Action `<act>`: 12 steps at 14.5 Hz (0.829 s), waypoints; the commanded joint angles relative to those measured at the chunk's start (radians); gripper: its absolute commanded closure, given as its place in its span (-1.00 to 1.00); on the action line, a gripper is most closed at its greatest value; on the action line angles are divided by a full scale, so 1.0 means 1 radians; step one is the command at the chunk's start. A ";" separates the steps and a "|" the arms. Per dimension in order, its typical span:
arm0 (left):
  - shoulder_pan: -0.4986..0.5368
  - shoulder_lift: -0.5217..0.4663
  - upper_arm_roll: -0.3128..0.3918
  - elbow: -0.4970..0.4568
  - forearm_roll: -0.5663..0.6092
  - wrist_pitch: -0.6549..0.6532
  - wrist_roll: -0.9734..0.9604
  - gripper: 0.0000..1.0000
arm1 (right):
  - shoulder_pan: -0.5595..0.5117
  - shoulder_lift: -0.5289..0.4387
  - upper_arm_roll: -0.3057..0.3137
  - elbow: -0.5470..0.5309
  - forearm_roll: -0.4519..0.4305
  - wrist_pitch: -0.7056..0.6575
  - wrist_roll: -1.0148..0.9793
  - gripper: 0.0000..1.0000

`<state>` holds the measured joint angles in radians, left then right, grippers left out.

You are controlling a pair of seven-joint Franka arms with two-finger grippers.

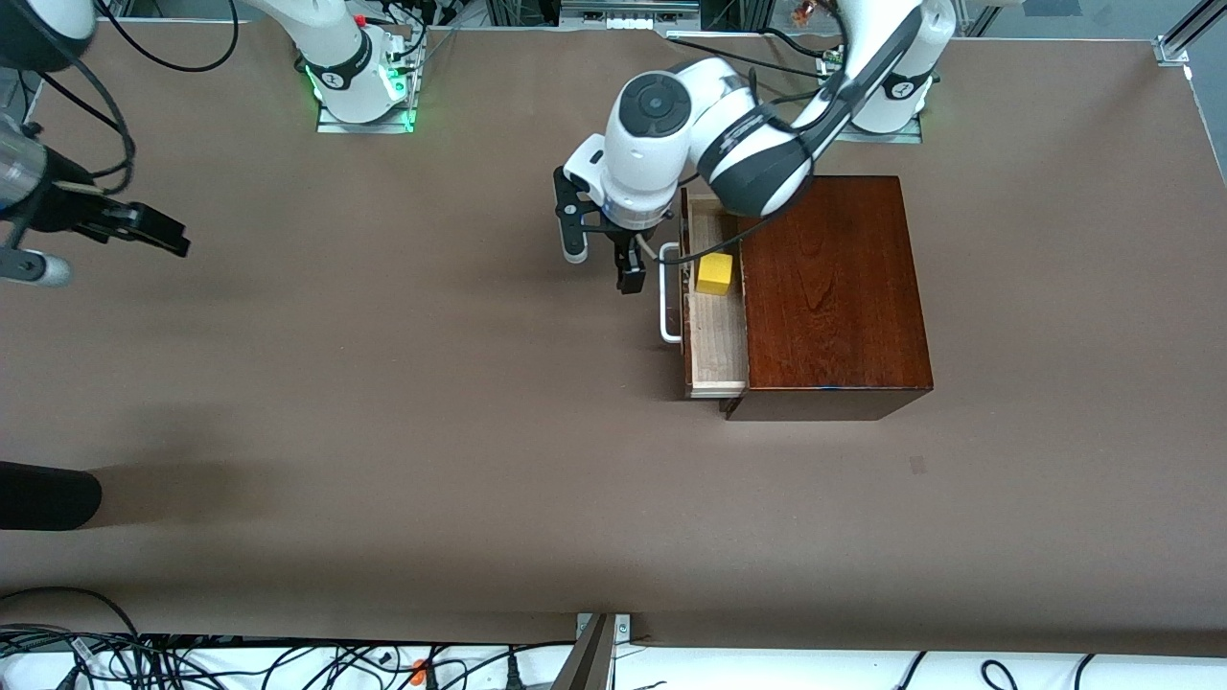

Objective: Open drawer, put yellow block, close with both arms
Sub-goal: 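Push the drawer front into the box with the left gripper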

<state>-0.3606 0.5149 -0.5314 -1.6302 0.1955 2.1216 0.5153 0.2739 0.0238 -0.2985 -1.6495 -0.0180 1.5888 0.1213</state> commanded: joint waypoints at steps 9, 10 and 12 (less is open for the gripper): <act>0.040 0.057 0.019 0.018 0.140 -0.184 0.241 -1.00 | -0.249 -0.030 0.237 0.037 -0.014 -0.066 -0.061 -1.00; 0.040 0.057 0.027 0.018 0.142 -0.201 0.241 -1.00 | -0.249 -0.030 0.237 0.036 -0.014 -0.066 -0.061 -1.00; 0.042 0.057 0.031 0.023 0.180 -0.245 0.239 -1.00 | -0.249 -0.025 0.237 0.036 -0.016 -0.066 -0.061 -1.00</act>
<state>-0.3276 0.5756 -0.5116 -1.6204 0.3173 1.9606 0.7395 0.0425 0.0049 -0.0778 -1.6199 -0.0184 1.5403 0.0725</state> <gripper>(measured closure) 0.000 0.000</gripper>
